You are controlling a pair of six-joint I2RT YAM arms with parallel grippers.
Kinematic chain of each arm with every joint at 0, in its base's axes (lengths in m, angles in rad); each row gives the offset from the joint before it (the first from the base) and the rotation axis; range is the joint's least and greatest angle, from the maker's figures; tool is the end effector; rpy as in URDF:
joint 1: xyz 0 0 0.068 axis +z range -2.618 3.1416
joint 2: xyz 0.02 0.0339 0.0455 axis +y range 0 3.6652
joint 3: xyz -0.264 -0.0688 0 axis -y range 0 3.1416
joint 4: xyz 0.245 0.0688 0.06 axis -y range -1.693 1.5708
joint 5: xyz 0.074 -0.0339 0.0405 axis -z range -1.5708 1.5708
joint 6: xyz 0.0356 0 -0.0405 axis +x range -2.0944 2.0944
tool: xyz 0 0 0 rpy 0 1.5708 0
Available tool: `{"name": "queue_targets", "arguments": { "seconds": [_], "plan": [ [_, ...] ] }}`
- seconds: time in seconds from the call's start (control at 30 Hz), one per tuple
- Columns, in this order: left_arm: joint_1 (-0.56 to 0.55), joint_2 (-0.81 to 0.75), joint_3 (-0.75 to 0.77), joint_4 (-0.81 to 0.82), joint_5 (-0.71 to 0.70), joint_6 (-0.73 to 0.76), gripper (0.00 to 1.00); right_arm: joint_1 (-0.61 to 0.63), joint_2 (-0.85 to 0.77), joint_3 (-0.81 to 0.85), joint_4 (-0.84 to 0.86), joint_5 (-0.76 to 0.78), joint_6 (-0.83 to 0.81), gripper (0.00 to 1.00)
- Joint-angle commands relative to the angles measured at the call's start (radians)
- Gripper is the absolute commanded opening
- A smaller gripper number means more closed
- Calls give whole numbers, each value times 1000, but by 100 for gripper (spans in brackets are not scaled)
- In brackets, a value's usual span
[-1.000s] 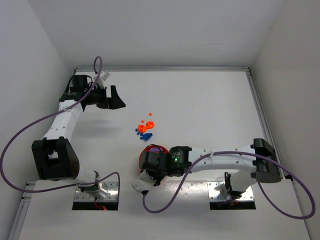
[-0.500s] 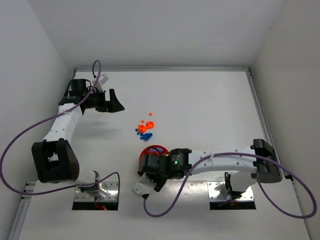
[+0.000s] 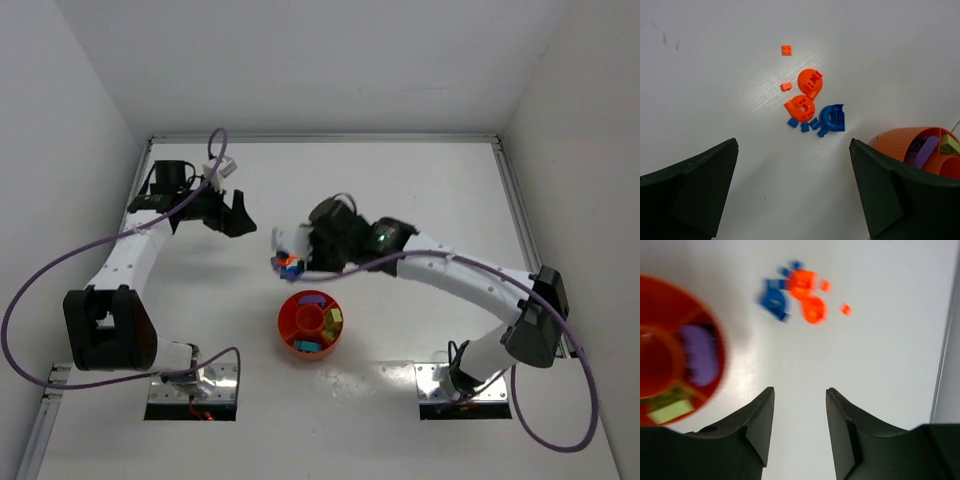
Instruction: Sort the legos into containers by color
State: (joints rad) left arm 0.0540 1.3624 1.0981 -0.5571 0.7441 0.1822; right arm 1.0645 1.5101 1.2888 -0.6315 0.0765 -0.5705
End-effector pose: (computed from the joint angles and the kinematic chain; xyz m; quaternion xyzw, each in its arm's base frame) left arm 0.2867 -0.0087 0.2924 0.1883 0.8566 -0.2958 0.3784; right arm 0.1615 0.2857 0.2993 -0.6732 0.6498 0.0511 0.3492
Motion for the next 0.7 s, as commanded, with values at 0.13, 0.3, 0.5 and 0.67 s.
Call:
{"name": "queue_targets", "arguments": {
  "seconds": [0.13, 0.3, 0.5, 0.67],
  "plan": [
    [-158, 104, 37, -23, -32, 119, 95, -392, -37, 44, 52, -191, 322, 46],
    [-285, 181, 48, -13, -66, 166, 80, -506, -19, -68, 42, -337, 388, 46],
    [-416, 303, 123, -46, -94, 273, 58, -571, 51, -54, 20, -376, 397, 46],
    [-450, 383, 177, -78, -74, 394, 55, -618, 151, 13, 1, -397, 397, 46]
  ]
}}
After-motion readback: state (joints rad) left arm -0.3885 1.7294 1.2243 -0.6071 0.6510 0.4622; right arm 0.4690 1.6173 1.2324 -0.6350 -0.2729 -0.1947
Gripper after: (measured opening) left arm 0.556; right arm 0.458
